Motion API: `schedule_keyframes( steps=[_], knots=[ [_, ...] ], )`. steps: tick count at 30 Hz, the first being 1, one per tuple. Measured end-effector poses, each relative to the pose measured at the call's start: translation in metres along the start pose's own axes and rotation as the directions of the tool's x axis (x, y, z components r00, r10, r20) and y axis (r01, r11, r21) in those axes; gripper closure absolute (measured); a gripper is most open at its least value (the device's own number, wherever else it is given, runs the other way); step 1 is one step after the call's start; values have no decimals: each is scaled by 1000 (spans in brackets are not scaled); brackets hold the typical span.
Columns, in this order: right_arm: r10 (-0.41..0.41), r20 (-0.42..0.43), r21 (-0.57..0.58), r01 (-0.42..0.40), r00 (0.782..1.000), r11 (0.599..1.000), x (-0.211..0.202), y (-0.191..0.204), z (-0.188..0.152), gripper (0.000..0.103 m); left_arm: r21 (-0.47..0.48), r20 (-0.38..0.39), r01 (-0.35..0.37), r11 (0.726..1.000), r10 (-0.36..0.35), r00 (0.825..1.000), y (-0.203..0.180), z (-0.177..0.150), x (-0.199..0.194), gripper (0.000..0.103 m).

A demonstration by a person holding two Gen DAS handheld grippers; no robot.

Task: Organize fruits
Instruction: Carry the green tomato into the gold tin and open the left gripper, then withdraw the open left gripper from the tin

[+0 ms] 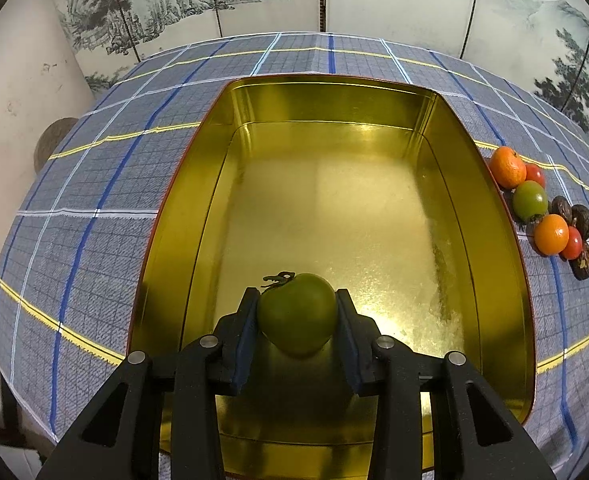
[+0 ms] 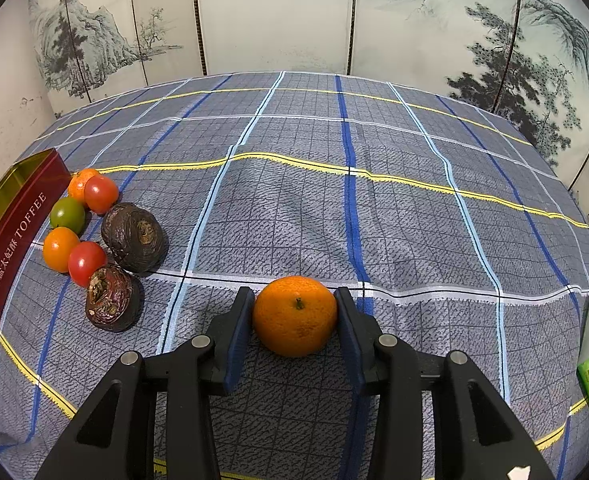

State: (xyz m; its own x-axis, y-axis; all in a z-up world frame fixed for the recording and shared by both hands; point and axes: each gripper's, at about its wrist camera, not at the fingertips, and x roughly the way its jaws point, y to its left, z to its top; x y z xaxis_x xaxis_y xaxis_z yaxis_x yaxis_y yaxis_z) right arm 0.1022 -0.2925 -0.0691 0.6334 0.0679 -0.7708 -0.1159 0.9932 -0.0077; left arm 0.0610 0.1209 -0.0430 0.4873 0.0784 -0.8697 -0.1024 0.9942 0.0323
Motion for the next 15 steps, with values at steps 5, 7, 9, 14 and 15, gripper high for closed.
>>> schedule_keyframes(
  steps=[5, 7, 9, 14, 15],
  knots=[
    [1, 0, 0, -1, 1000, 1000, 0, 0, 0, 65, 8, 10, -1, 1000, 1, 1000, 0, -1, -2, 63],
    [1, 0, 0, -1, 1000, 1000, 0, 0, 0, 64, 14, 23, -1, 1000, 0, 1000, -2, -1, -4, 57],
    [1, 0, 0, -1, 1000, 1000, 0, 0, 0, 64, 23, 40, -4, 1000, 3, 999, -3, -2, -7, 51],
    [0, 0, 0, 0, 1000, 1000, 0, 0, 0, 64, 39, 62, -14, 999, 12, 998, -8, -2, -11, 46],
    [1, 0, 0, -1, 1000, 1000, 0, 0, 0, 64, 39, 63, -13, 999, 10, 998, -8, -2, -12, 45]
  ],
)
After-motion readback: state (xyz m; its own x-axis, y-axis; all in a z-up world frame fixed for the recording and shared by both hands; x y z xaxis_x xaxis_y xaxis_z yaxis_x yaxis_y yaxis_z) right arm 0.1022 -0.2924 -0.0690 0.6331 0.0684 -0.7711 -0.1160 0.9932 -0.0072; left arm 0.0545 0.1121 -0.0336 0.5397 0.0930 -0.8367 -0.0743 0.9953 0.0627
